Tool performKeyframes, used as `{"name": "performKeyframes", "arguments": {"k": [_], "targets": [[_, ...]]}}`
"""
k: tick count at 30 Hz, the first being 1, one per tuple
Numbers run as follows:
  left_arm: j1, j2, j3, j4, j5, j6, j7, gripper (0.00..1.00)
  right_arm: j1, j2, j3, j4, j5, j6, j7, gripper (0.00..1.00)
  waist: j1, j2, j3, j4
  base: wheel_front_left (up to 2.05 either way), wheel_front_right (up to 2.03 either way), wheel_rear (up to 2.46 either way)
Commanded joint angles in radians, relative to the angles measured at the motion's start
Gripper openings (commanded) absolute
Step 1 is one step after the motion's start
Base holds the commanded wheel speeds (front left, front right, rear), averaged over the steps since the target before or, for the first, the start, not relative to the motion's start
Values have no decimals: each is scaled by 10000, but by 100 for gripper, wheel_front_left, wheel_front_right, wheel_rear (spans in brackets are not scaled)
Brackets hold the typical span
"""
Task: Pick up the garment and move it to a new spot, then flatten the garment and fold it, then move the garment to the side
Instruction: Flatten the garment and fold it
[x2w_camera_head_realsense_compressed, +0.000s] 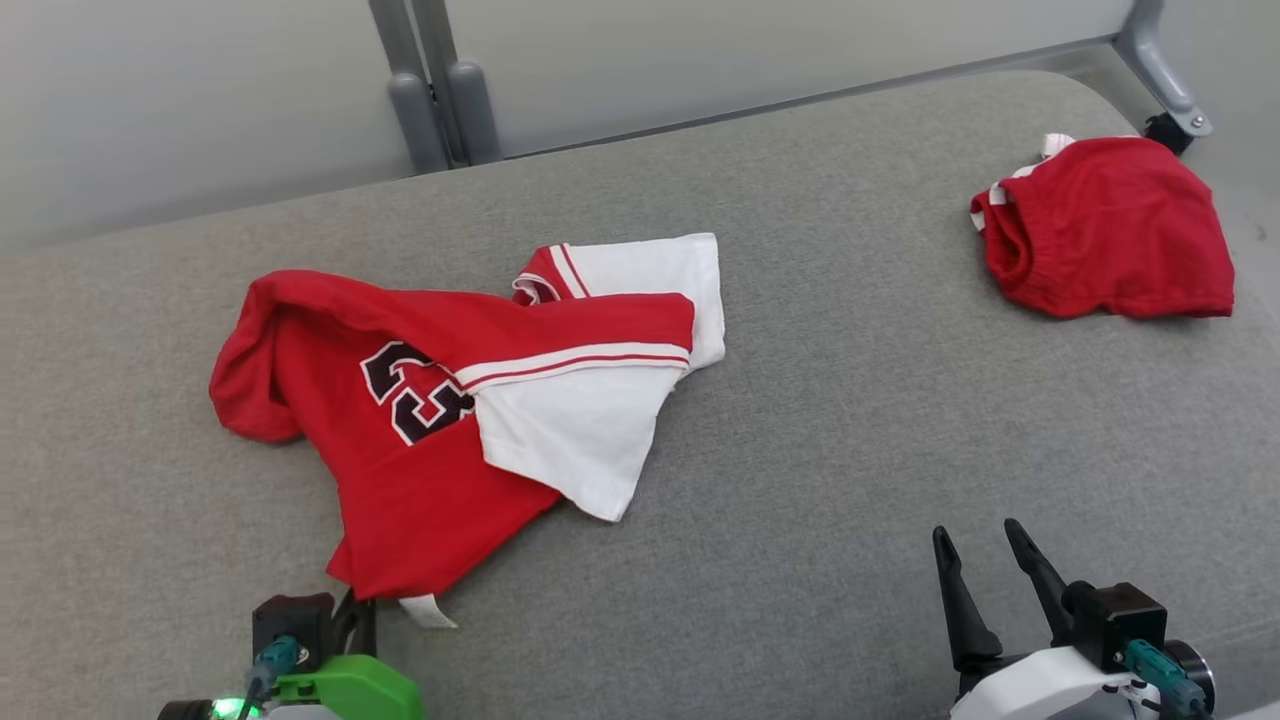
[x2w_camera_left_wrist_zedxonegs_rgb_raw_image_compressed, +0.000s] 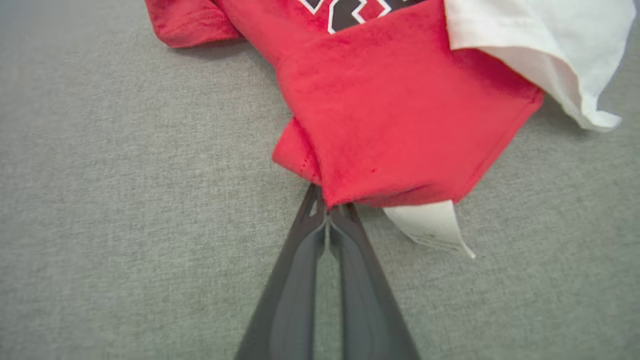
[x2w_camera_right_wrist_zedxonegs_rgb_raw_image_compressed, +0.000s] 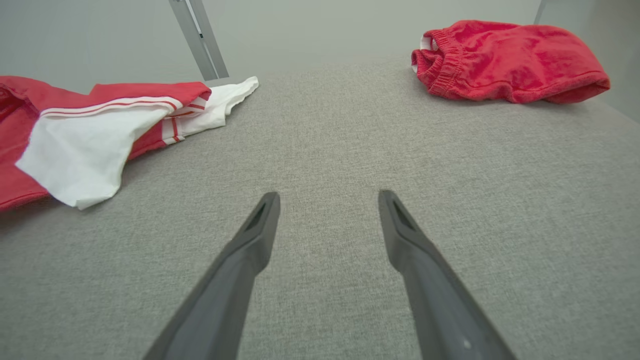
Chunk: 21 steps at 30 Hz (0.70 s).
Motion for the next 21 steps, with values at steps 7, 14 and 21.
{"name": "performKeyframes", "arguments": {"k": [7, 14, 21], "targets": [[1916, 669, -274, -2493, 425, 656, 1249, 0, 211, -9, -27, -11, -52, -15, -30, 100, 0, 0, -421, 1028, 0, 0, 0], [3198, 408, -542, -2524, 71, 788, 1519, 48, 269, -12, -1, 24, -86, -15, -30, 100, 0, 0, -511, 1478, 0, 0, 0], [3236, 323, -205, -2505, -409, 841, 1435, 100, 114, -14, -31, 10, -120, -15, -30, 100, 0, 0, -458, 1519, 0, 0, 0]]}}
